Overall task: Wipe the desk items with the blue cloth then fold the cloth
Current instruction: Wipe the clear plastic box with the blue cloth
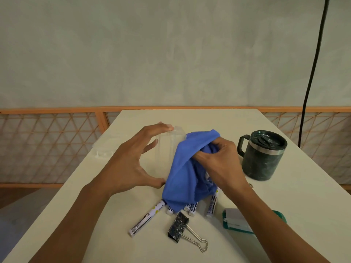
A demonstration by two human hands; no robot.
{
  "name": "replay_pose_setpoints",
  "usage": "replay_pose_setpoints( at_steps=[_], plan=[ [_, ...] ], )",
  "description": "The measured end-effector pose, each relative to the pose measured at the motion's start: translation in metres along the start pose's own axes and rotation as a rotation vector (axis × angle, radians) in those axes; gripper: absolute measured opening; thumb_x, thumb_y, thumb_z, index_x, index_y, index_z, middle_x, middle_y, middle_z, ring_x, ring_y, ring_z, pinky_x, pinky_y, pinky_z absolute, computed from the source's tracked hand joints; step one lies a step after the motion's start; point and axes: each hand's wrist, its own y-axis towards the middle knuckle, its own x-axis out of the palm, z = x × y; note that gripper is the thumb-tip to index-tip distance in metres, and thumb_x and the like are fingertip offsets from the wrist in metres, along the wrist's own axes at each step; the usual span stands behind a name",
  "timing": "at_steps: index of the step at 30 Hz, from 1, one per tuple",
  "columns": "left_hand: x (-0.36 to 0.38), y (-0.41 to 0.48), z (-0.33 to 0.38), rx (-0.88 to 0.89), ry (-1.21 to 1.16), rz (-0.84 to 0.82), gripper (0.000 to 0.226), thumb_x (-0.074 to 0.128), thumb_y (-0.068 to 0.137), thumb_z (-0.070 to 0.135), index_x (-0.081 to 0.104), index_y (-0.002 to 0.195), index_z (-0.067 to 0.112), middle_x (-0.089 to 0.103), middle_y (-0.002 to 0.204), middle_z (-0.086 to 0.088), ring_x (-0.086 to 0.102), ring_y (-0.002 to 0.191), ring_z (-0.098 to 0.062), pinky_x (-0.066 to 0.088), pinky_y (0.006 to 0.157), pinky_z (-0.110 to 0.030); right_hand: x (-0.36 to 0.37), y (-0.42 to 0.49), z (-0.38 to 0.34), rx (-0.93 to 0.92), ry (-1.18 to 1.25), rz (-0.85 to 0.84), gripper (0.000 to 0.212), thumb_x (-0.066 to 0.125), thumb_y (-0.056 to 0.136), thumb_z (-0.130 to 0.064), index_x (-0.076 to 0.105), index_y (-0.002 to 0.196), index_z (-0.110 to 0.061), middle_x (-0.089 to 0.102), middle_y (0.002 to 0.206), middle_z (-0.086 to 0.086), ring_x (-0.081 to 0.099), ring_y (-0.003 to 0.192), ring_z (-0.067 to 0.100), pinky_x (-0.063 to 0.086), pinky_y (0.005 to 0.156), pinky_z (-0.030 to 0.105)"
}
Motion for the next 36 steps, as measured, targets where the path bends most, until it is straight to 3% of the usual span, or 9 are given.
replay_pose_setpoints(
  at_steps=[4,7,12,15,17,20,24,30,36],
  plan=[
    [-0.01,-0.002,-0.002,0.005,-0.007,0.046,0.122,0.105,0.054,0.001,0.048,0.157,0.03,0.046,0.163,0.007,0.038,0.157,-0.019,0.047,0.12,-0.045,0.0,-0.003,0.005,0.011,-0.202,-0.132,0.026,0.086,0.084,-0.018,0.077,0.106,-0.028,0.079,0.101,-0.015,0.075,0.098,0.003,0.062,0.086,0.028],
    [-0.015,-0.002,-0.002,-0.013,-0.035,0.112,0.123,0.107,0.053,0.006,0.048,0.157,0.032,0.047,0.161,0.009,0.04,0.155,-0.018,0.048,0.119,-0.043,-0.005,-0.001,0.003,0.024,-0.19,-0.152,0.022,0.084,0.087,-0.017,0.077,0.106,-0.024,0.079,0.1,-0.012,0.076,0.097,0.006,0.063,0.085,0.034],
    [-0.022,-0.004,-0.003,-0.043,-0.072,0.197,0.126,0.108,0.052,0.019,0.046,0.16,0.036,0.051,0.158,0.015,0.044,0.153,-0.012,0.054,0.113,-0.038,-0.015,0.0,-0.003,0.025,-0.138,-0.199,0.025,0.075,0.097,-0.02,0.068,0.116,-0.034,0.074,0.102,-0.019,0.071,0.097,0.001,0.056,0.079,0.019],
    [-0.025,-0.005,-0.003,-0.04,-0.066,0.193,0.128,0.108,0.05,0.022,0.045,0.161,0.035,0.052,0.157,0.016,0.045,0.152,-0.011,0.054,0.111,-0.03,-0.015,-0.003,-0.005,0.039,-0.028,-0.25,0.029,0.07,0.101,-0.017,0.065,0.125,-0.033,0.072,0.109,-0.016,0.069,0.1,0.003,0.056,0.081,0.023],
    [-0.024,-0.005,-0.001,-0.039,-0.048,0.153,0.128,0.109,0.05,0.024,0.045,0.161,0.035,0.052,0.157,0.015,0.046,0.151,-0.011,0.054,0.11,-0.029,-0.008,-0.006,-0.007,0.001,0.003,-0.228,0.028,0.072,0.101,-0.026,0.066,0.128,-0.032,0.073,0.121,-0.013,0.069,0.113,0.006,0.058,0.092,0.025],
    [-0.02,-0.004,0.001,-0.036,-0.03,0.069,0.127,0.11,0.05,0.028,0.047,0.159,0.038,0.049,0.159,0.012,0.046,0.151,-0.014,0.055,0.111,-0.035,0.006,-0.01,-0.01,-0.021,-0.014,-0.145,0.025,0.075,0.095,-0.037,0.071,0.12,-0.035,0.074,0.12,-0.018,0.069,0.115,0.0,0.055,0.093,0.019],
    [-0.012,-0.004,0.005,0.012,0.005,0.026,0.124,0.111,0.051,0.027,0.049,0.158,0.04,0.047,0.159,0.006,0.046,0.15,-0.019,0.055,0.111,-0.039,0.013,-0.012,-0.009,0.043,-0.046,-0.055,0.026,0.08,0.091,-0.046,0.074,0.114,-0.035,0.076,0.111,-0.019,0.071,0.106,-0.001,0.056,0.091,0.026],
    [-0.013,-0.003,0.0,0.023,0.057,0.062,0.124,0.109,0.053,0.032,0.047,0.159,0.039,0.046,0.16,0.008,0.046,0.15,-0.018,0.054,0.113,-0.038,0.006,-0.009,-0.009,0.119,-0.118,-0.238,0.04,0.089,0.083,-0.042,0.071,0.118,-0.036,0.075,0.116,-0.02,0.07,0.107,-0.004,0.058,0.096,0.027],
    [-0.014,-0.002,-0.001,0.032,0.124,0.116,0.124,0.108,0.053,0.04,0.046,0.159,0.041,0.045,0.158,0.011,0.046,0.149,-0.017,0.054,0.111,-0.038,0.007,-0.009,-0.008,0.03,-0.136,-0.192,0.044,0.093,0.078,-0.042,0.071,0.115,-0.034,0.068,0.123,-0.015,0.066,0.115,0.0,0.056,0.096,0.024]
  ],
)
